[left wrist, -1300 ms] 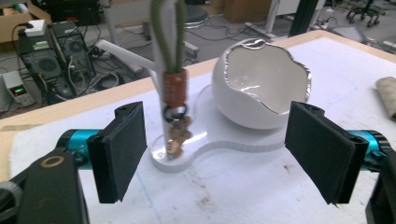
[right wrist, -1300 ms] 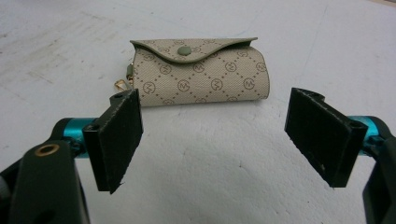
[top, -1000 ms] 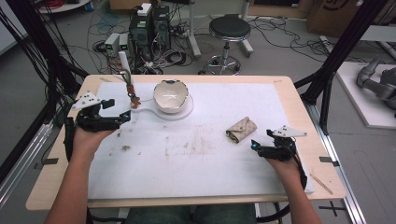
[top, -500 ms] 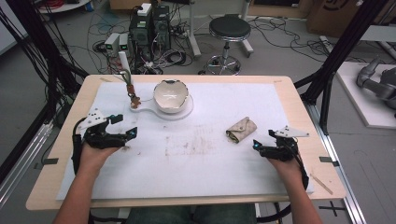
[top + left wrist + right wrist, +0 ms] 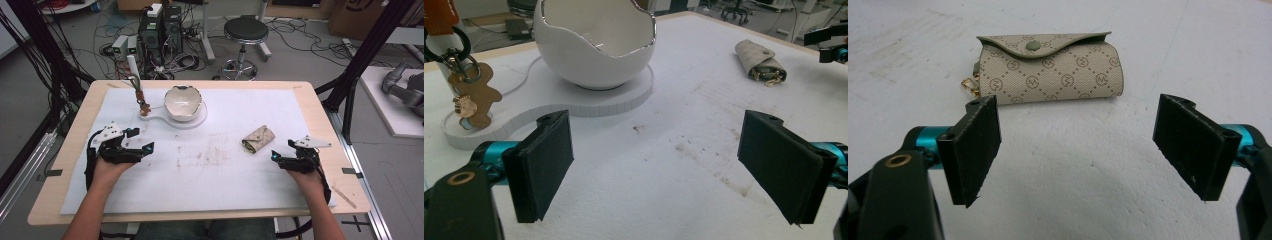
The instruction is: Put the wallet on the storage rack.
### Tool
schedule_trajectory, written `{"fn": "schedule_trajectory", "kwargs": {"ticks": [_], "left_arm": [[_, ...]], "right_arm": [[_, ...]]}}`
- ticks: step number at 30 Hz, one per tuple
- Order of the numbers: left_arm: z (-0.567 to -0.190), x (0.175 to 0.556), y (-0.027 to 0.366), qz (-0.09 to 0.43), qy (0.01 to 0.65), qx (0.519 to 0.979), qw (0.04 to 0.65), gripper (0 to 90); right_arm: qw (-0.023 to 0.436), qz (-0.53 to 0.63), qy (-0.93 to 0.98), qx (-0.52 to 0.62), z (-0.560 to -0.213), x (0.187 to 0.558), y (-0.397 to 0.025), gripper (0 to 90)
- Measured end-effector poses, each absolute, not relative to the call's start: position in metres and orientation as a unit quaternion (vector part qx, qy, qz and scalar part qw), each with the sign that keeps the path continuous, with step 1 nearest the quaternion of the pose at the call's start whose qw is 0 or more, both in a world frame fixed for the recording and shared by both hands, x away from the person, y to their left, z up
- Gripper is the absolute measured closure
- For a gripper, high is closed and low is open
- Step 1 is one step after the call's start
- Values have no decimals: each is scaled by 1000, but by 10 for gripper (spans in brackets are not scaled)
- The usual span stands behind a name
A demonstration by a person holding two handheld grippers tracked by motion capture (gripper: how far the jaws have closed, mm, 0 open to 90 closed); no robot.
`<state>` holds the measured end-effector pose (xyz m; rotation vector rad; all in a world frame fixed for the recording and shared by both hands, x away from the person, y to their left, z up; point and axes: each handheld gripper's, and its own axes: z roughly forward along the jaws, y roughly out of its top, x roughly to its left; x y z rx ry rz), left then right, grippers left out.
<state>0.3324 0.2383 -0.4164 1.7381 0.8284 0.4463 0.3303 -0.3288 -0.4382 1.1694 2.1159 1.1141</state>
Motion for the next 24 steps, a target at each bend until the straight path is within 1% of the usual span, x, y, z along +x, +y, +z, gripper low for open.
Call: {"fn": "schedule_trajectory", "kwargs": {"ticks": [6, 12, 23, 24], "left_arm": [[-416, 333, 237, 183, 352, 735, 550, 146], [-414, 333, 228, 180, 346, 741, 546, 146], [-412, 349, 191, 171, 330, 760, 533, 146], [-411, 353, 182, 166, 327, 761, 536, 146]], "right_arm": [[242, 406, 772, 426, -438, 330, -330, 195], [241, 405, 771, 429, -437, 328, -331, 195], [241, 400, 770, 434, -439, 316, -338, 195], [242, 400, 770, 435, -439, 314, -339, 195]]}}
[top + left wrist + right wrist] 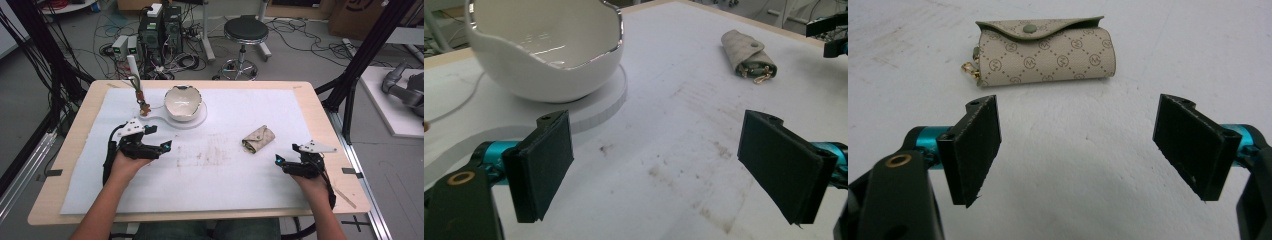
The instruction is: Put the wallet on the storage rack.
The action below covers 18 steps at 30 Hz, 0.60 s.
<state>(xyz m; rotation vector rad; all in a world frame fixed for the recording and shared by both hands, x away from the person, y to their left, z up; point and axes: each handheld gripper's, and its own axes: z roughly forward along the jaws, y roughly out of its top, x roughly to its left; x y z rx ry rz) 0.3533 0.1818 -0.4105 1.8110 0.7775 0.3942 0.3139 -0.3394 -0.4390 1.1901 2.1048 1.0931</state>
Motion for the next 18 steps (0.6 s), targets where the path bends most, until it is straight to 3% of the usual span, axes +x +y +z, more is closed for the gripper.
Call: {"fn": "schedule_trajectory", "kwargs": {"ticks": [18], "left_arm": [[-403, 388, 58, 126, 273, 807, 508, 148]], "right_arm": [[250, 391, 762, 452, -440, 280, -362, 196]]}}
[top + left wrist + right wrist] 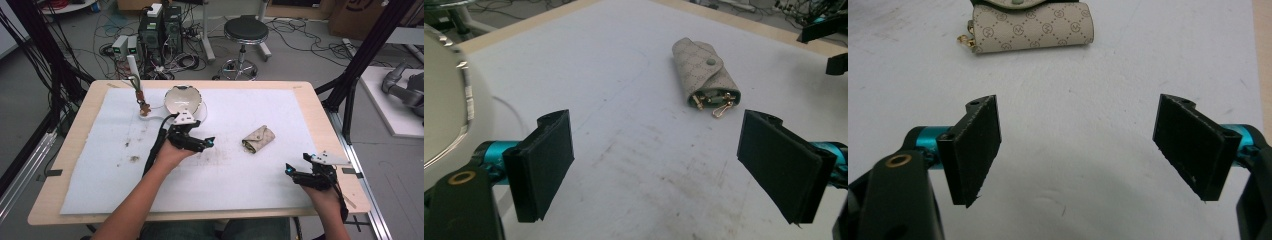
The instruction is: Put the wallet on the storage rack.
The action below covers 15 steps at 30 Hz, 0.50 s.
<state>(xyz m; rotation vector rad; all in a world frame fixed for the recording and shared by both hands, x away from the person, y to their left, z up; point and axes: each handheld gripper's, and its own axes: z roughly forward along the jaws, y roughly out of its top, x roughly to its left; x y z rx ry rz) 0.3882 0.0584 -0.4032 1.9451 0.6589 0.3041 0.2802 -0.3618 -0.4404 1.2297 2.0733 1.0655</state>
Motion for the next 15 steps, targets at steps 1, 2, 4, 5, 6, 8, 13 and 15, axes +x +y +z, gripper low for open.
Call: {"fn": "schedule_trajectory", "kwargs": {"ticks": [1, 2, 4, 5, 6, 8, 13, 15], "left_arm": [[-404, 390, 52, 126, 272, 810, 504, 148], [-404, 391, 47, 127, 269, 811, 504, 148], [-404, 394, 37, 122, 271, 812, 502, 149], [-404, 395, 32, 122, 268, 815, 499, 149], [-404, 395, 32, 122, 268, 815, 499, 149], [-405, 399, 19, 115, 268, 818, 496, 148], [-405, 407, 0, 113, 267, 825, 485, 149], [-406, 409, -8, 112, 264, 829, 481, 148]], "right_arm": [[250, 391, 761, 453, -441, 279, -362, 196], [251, 392, 762, 451, -441, 278, -363, 195], [251, 392, 761, 451, -441, 277, -364, 196], [250, 392, 761, 452, -441, 276, -364, 195], [251, 392, 761, 453, -441, 275, -364, 195], [251, 392, 761, 452, -440, 274, -364, 195], [251, 391, 763, 450, -441, 275, -363, 196], [251, 390, 765, 447, -441, 275, -362, 195]]}}
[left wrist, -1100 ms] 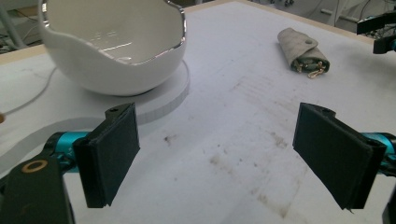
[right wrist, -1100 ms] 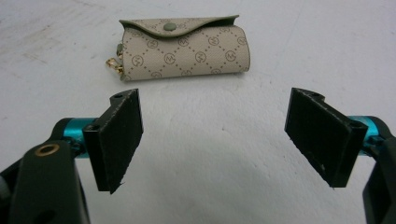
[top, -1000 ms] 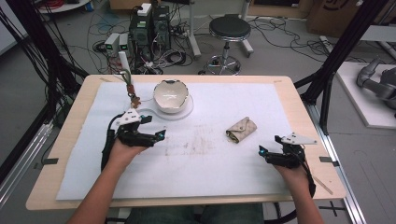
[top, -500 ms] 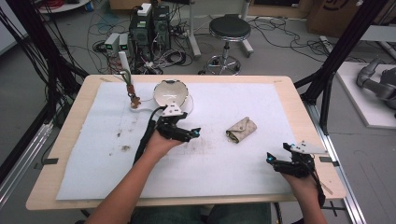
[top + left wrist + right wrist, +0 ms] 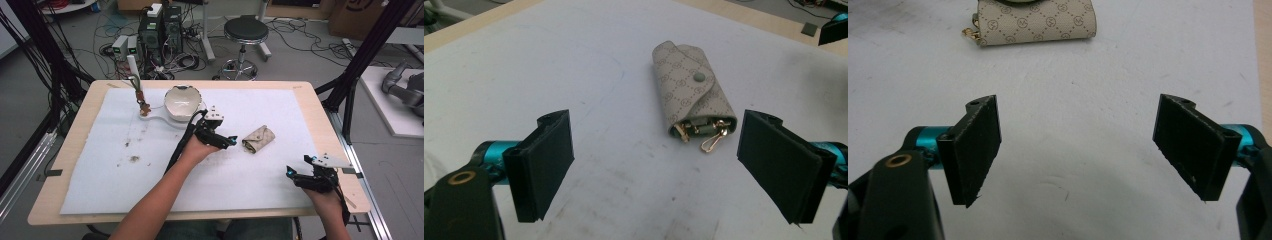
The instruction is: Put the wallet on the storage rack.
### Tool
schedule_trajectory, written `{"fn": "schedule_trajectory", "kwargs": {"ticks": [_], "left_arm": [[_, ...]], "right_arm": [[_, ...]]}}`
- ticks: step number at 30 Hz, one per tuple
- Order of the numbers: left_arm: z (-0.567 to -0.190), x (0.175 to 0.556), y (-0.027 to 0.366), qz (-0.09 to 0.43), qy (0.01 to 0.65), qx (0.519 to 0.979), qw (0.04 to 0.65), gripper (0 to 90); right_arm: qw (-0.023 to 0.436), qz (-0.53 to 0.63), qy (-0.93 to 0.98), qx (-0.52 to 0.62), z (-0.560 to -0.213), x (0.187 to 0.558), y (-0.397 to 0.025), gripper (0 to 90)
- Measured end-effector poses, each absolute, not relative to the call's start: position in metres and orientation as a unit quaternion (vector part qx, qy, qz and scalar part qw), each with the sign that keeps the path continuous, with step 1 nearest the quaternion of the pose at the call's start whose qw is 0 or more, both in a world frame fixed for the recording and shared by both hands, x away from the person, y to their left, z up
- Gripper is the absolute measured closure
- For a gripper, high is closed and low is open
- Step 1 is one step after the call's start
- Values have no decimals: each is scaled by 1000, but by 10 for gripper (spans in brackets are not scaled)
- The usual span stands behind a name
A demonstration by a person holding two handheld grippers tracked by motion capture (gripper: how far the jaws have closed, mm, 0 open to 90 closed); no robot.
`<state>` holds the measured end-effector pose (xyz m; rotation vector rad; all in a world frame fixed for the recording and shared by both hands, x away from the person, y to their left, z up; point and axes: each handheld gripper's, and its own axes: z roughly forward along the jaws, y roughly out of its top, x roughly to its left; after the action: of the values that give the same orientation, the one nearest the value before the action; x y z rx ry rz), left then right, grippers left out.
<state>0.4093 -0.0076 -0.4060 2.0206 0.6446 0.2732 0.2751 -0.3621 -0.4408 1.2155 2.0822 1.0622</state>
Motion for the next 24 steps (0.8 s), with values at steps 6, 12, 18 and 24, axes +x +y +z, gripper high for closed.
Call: {"fn": "schedule_trajectory", "kwargs": {"ticks": [6, 12, 18, 24], "left_arm": [[-406, 413, -28, 107, 259, 834, 476, 149], [-410, 416, -56, 103, 244, 847, 462, 149], [-418, 419, -73, 98, 240, 854, 451, 149], [-424, 420, -82, 93, 236, 858, 446, 148]], "right_arm": [[250, 388, 768, 445, -441, 276, -360, 195], [250, 389, 767, 445, -441, 276, -361, 195], [249, 390, 765, 447, -441, 276, -363, 196], [249, 389, 767, 445, -442, 277, -361, 195]]}}
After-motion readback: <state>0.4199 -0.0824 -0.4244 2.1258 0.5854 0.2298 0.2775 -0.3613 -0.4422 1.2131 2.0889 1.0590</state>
